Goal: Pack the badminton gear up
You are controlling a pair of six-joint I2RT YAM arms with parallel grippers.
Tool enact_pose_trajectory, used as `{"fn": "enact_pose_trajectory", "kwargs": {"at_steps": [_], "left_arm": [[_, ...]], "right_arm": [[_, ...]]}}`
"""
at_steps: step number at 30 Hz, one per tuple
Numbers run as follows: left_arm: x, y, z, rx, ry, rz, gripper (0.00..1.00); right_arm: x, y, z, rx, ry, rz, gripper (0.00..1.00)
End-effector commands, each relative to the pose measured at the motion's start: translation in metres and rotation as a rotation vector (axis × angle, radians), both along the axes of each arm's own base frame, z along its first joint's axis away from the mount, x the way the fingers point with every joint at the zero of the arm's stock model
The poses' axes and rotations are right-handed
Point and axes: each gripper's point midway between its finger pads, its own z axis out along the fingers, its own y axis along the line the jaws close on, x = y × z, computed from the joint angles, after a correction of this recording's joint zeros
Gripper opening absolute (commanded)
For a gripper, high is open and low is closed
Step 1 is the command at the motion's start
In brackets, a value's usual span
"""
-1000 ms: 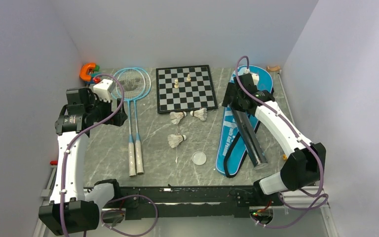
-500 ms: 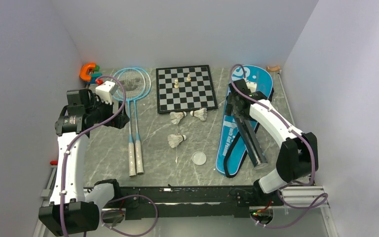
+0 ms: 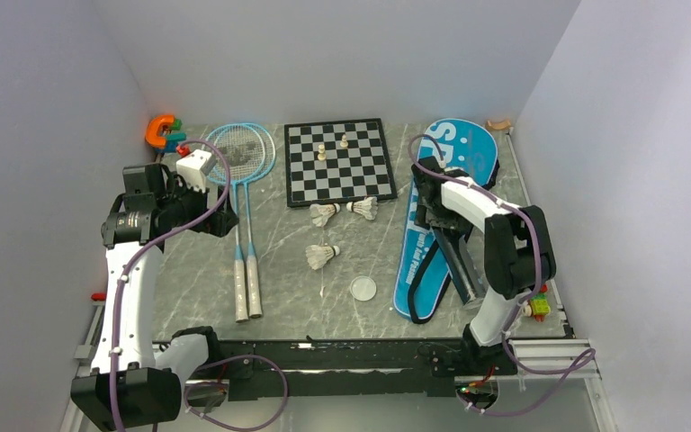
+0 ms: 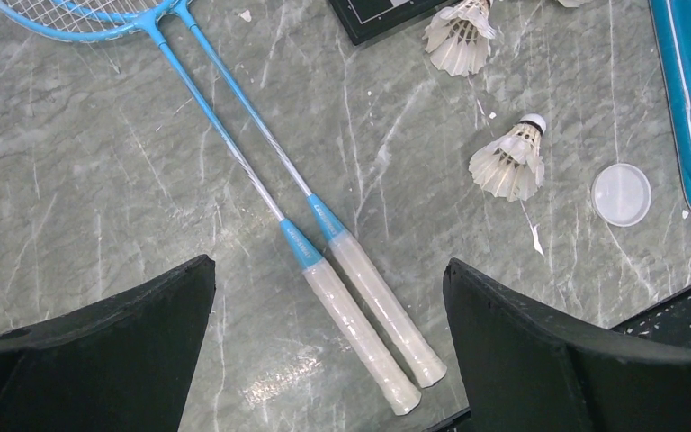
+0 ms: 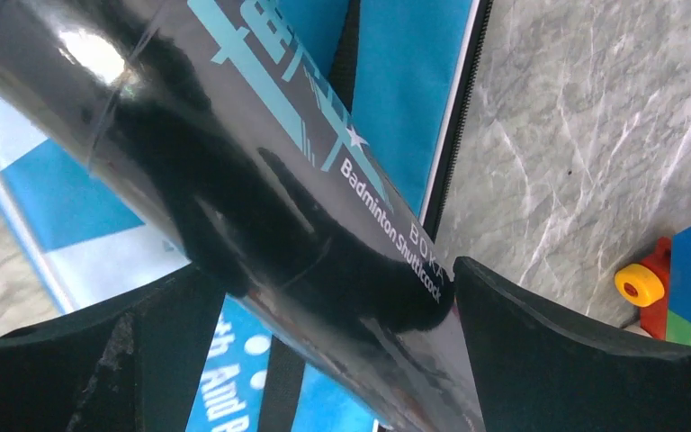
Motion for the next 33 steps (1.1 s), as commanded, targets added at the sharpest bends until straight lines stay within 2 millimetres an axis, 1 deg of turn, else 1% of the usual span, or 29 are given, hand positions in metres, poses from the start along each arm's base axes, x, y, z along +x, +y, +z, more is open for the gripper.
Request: {"fn": "enact_pose_trajectory", "kwargs": {"at_steps": [1, 4, 8, 10, 13, 17, 20, 23, 27, 31, 33], "left_arm": [[-0.003, -0.005, 0.005, -0.009, -0.031, -0.029, 0.99], [-0.003, -0.004, 0.004, -0.006, -0.024, -0.03, 0.99], [-0.002, -0.003, 0.005, -0.001, -0.02, -0.031, 0.99], [-0.002, -0.004, 0.004, -0.004, -0.02, -0.033, 0.99], [-0.003, -0.005, 0.001, -0.008, -0.008, -0.043, 0.99], [-0.004, -0.008, -0.006, -0.012, 0.014, -0.06, 0.99], [-0.004, -0.01, -0.008, -0.003, 0.025, -0.074, 0.99], [-0.003, -0.015, -0.006, 0.003, 0.02, -0.084, 0.99], [-0.004, -0.023, -0.002, -0.001, 0.012, -0.1, 0.99], [-0.004, -0.028, -0.001, 0.001, 0.015, -0.116, 0.99], [-0.003, -0.029, 0.001, -0.003, 0.014, -0.118, 0.99]], "right_arm": [[0.003, -0.011, -0.015, 0.022, 0.008, -0.038, 1.0], [0.0, -0.008, -0.027, 0.074, 0.021, -0.041, 1.0], [-0.002, 0.003, -0.04, 0.14, 0.037, -0.031, 1.0], [-0.002, 0.01, -0.043, 0.177, 0.038, -0.023, 0.99], [-0.001, 0.016, -0.046, 0.21, 0.036, -0.019, 0.93], [0.0, 0.02, -0.046, 0.238, 0.029, -0.017, 0.81], [0.0, 0.024, -0.046, 0.269, 0.032, -0.02, 0.75], [0.002, 0.026, -0.042, 0.318, 0.009, -0.032, 0.64], [0.006, 0.029, -0.03, 0.355, -0.024, -0.038, 0.49], [0.008, 0.032, -0.019, 0.381, -0.047, -0.04, 0.43], [0.008, 0.036, -0.01, 0.408, -0.069, -0.037, 0.4]]}}
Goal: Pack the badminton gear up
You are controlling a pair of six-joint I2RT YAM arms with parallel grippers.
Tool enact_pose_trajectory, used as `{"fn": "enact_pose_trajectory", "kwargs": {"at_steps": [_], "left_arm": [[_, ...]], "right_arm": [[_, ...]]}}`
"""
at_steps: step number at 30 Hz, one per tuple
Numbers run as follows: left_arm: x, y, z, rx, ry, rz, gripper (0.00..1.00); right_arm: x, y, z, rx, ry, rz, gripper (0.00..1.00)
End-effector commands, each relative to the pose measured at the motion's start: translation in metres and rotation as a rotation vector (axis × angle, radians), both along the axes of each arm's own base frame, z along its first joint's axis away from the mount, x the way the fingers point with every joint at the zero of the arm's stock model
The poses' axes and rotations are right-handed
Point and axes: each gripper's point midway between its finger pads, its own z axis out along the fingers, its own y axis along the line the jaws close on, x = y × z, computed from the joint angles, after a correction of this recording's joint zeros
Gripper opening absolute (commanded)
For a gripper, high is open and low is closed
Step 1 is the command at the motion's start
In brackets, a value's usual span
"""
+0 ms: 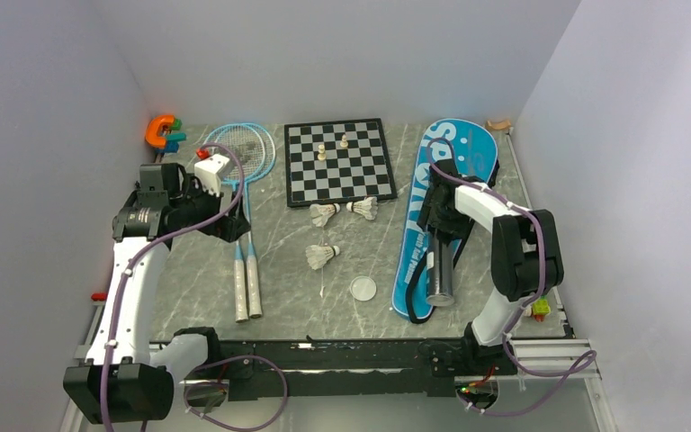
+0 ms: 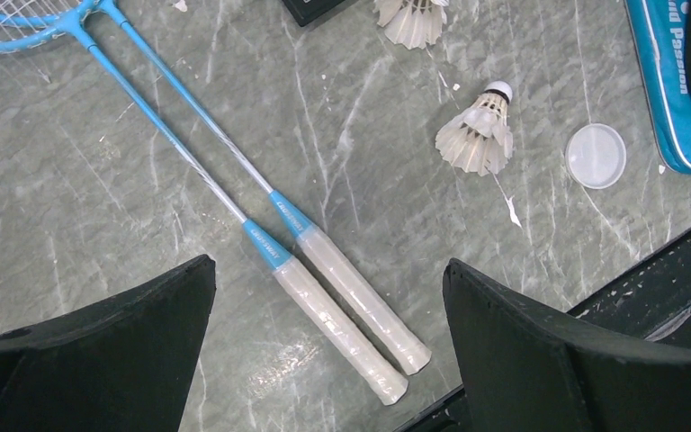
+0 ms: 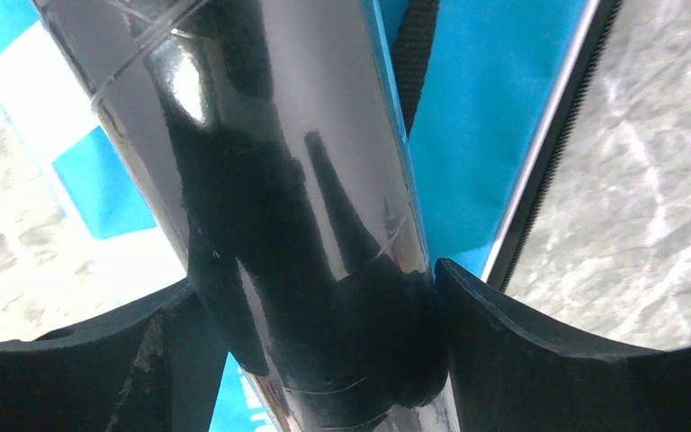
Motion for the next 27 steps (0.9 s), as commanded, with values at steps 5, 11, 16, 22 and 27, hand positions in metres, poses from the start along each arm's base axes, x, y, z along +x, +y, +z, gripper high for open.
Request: {"fn": "enact_pose_trajectory", "kwargs": {"at_steps": [5, 11, 16, 22, 27], "left_arm": [[0.005, -0.009, 0.02, -0.023, -0.036, -0.014, 0.99], [0.001, -0.025, 0.025, -0.029, -0.045, -0.065, 0.99], [-0.008, -0.051, 0.039, -0.05, -0.063, -0.143, 0.99], [-0.019, -0.07, 0.061, -0.115, -0.131, -0.22, 0.99], [-0.044, -0.09, 0.072, -0.201, -0.196, -0.365, 0.99]], "right_arm": [[0.009, 0.03, 0.05, 0.182, -0.145, -0.014, 0.35], [0.009, 0.041, 0.082, 0.262, -0.217, -0.033, 0.33], [0.007, 0.09, 0.124, 0.473, -0.31, -0.017, 0.28], [0.0, 0.166, 0.202, 0.602, -0.456, 0.075, 0.22], [-0.009, 0.211, 0.258, 0.679, -0.58, 0.132, 0.22]]}}
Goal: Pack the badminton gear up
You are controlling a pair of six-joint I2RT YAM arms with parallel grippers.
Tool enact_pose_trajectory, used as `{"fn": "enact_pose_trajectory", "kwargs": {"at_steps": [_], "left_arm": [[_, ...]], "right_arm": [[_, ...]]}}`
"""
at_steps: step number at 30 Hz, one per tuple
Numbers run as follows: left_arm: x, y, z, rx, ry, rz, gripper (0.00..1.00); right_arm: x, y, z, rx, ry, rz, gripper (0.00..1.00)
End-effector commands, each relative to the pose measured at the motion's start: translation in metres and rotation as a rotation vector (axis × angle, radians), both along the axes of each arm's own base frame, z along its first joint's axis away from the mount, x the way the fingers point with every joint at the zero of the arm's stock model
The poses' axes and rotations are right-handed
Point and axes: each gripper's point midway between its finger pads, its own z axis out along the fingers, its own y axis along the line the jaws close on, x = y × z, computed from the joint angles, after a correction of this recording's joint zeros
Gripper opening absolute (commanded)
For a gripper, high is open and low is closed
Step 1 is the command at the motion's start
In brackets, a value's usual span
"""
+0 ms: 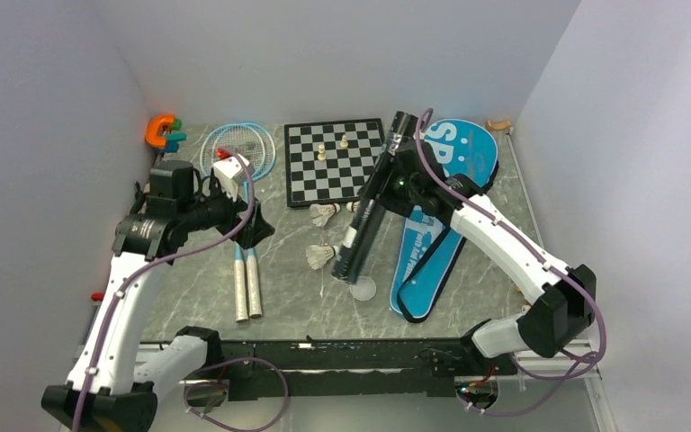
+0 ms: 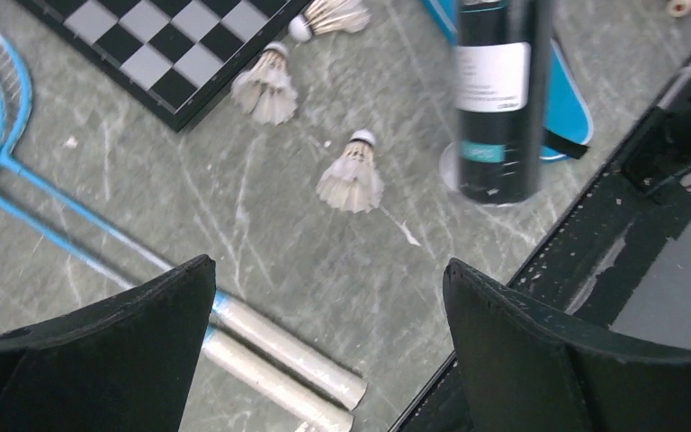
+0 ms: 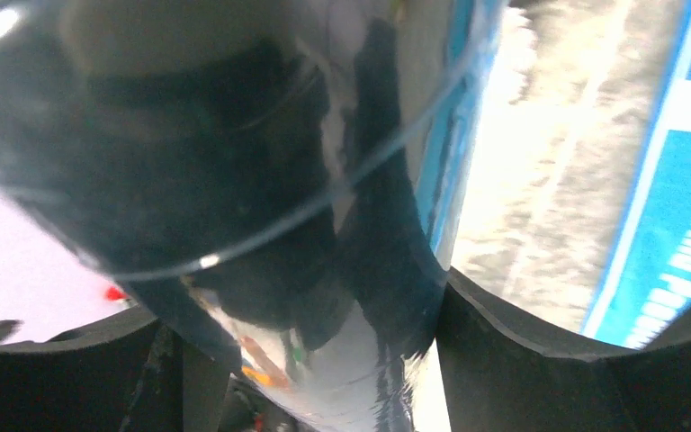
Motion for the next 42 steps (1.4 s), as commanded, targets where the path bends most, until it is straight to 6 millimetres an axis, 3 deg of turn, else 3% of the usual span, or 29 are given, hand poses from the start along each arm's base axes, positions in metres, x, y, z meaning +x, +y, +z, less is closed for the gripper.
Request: {"fn": "enact_pose_trajectory", "kwargs": {"at_steps": [1, 6, 13, 16, 20, 33, 38, 42], "left_arm": [[-0.025, -0.027, 0.027, -0.123, -0.081, -0.172, 0.99], [-0.028, -0.043, 0.028, -0.192, -0.076, -0.263, 0.99], [-0.027, -0.062, 0.023, -0.256, -0.08, -0.412, 0.99], [-0.022, -0.065, 0.02, -0.26, -0.113, -0.438, 0.99], [-0.028, -0.072, 0.03, -0.311, -0.149, -0.501, 0.99], [-0.017, -0.087, 0.012, -0.327, -0.078, -0.523, 0.99], [-0.003, -0.085, 0.001, -0.294, -0.084, -0.479, 0.99], [-0.006, -0.084, -0.004, -0.284, -0.081, -0.491, 0.99]], "right_arm": [[0.003, 0.038, 0.087, 0.181, -0.198, -0.034, 0.22], [-0.013, 0.088, 0.113, 0.305, -0.29, 0.01, 0.24], [-0.032, 0.13, 0.133, 0.372, -0.38, 0.054, 0.25], [-0.037, 0.139, 0.136, 0.401, -0.393, 0.065, 0.25], [-0.04, 0.147, 0.134, 0.434, -0.386, 0.071, 0.25], [-0.059, 0.19, 0.138, 0.562, -0.377, 0.166, 0.24], [-0.071, 0.197, 0.145, 0.584, -0.403, 0.187, 0.24], [-0.077, 0.196, 0.144, 0.601, -0.4, 0.195, 0.26]]}}
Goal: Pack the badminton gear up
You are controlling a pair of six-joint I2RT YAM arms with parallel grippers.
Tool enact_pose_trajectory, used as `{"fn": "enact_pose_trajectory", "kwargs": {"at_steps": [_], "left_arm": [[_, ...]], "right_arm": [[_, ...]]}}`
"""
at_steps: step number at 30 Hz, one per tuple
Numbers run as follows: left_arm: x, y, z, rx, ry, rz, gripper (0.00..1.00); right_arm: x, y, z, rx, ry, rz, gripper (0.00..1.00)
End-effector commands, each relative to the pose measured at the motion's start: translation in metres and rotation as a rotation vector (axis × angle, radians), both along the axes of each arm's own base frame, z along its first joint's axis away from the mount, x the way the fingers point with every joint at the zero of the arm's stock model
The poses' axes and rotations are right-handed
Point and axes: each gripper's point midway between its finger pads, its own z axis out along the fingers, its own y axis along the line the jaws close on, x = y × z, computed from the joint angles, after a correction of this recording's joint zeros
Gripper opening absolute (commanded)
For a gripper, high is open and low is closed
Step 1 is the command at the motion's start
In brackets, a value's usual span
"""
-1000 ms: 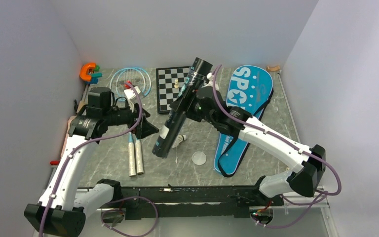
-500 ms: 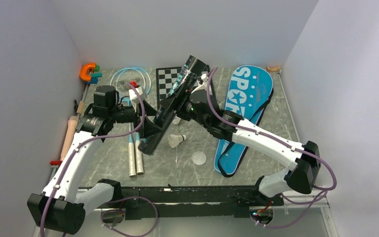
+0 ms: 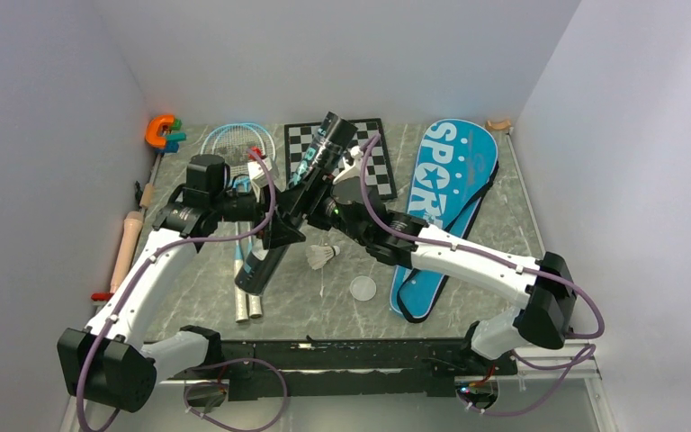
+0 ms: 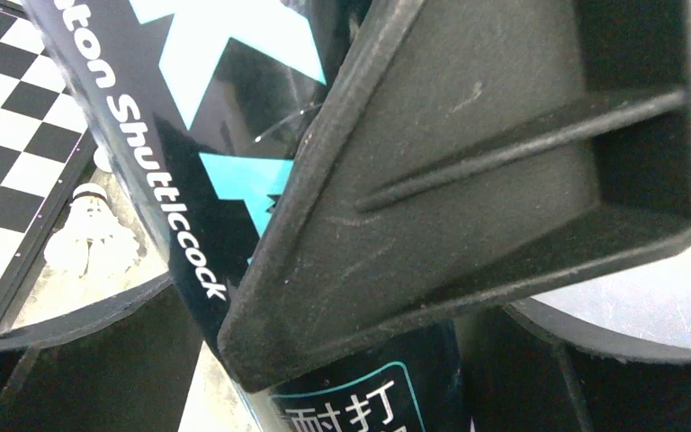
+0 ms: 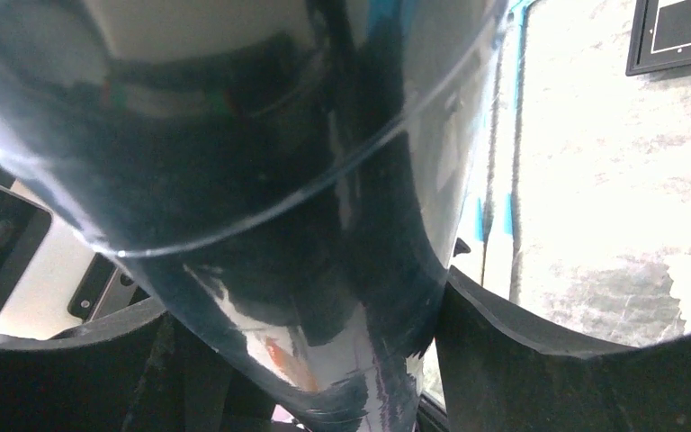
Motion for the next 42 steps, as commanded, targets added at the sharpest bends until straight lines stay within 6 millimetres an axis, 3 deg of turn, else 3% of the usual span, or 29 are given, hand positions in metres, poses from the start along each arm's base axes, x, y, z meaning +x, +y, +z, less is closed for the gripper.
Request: {"fn": "enact_pose_trajectory", "kwargs": {"at_steps": [1, 3, 7, 8, 12, 15, 18, 21, 27, 31, 36, 39, 42], "left_arm": [[0.002, 0.0, 0.002, 0.005, -0.074, -0.014, 0.99], [-0.003, 0.002, 0.001, 0.017, -0.082, -0.025, 0.92], [-0.01, 0.006, -0.005, 0.041, -0.078, -0.021, 0.64], [-0.012, 0.007, -0.006, 0.048, -0.08, -0.021, 0.6], [-0.017, 0.012, -0.01, 0.08, -0.094, -0.013, 0.55], [-0.02, 0.015, -0.01, 0.098, -0.102, -0.008, 0.44], [-0.021, 0.02, -0.009, 0.122, -0.115, 0.008, 0.42], [-0.023, 0.028, -0.009, 0.15, -0.146, 0.024, 0.42], [-0.014, 0.069, -0.002, 0.232, -0.271, 0.128, 0.41], [-0.01, 0.107, -0.004, 0.331, -0.377, 0.181, 0.37], [-0.024, 0.142, -0.026, 0.513, -0.464, 0.179, 0.34], [-0.031, 0.162, -0.043, 0.633, -0.478, 0.174, 0.34], [-0.037, 0.169, -0.044, 0.657, -0.467, 0.173, 0.33]], "right_arm": [[-0.01, 0.004, 0.049, 0.172, -0.062, 0.026, 0.28], [-0.011, -0.002, 0.05, 0.17, -0.067, 0.019, 0.32], [-0.017, -0.011, 0.058, 0.181, -0.089, 0.022, 0.41], [-0.016, -0.014, 0.06, 0.178, -0.096, 0.018, 0.48], [-0.019, -0.019, 0.07, 0.163, -0.123, 0.024, 0.71], [-0.021, -0.026, 0.074, 0.146, -0.137, 0.03, 0.82], [-0.024, -0.04, 0.075, 0.124, -0.151, 0.039, 0.91], [-0.022, -0.069, 0.067, 0.071, -0.156, 0.02, 1.0], [-0.003, -0.149, 0.069, 0.009, -0.163, -0.065, 0.98], [0.019, -0.162, 0.041, -0.17, -0.101, -0.088, 0.98], [0.046, -0.138, 0.001, -0.276, 0.018, 0.012, 0.94], [0.061, -0.126, -0.039, -0.388, 0.098, 0.049, 0.89], [0.08, -0.115, -0.079, -0.519, 0.12, 0.028, 0.87]]}}
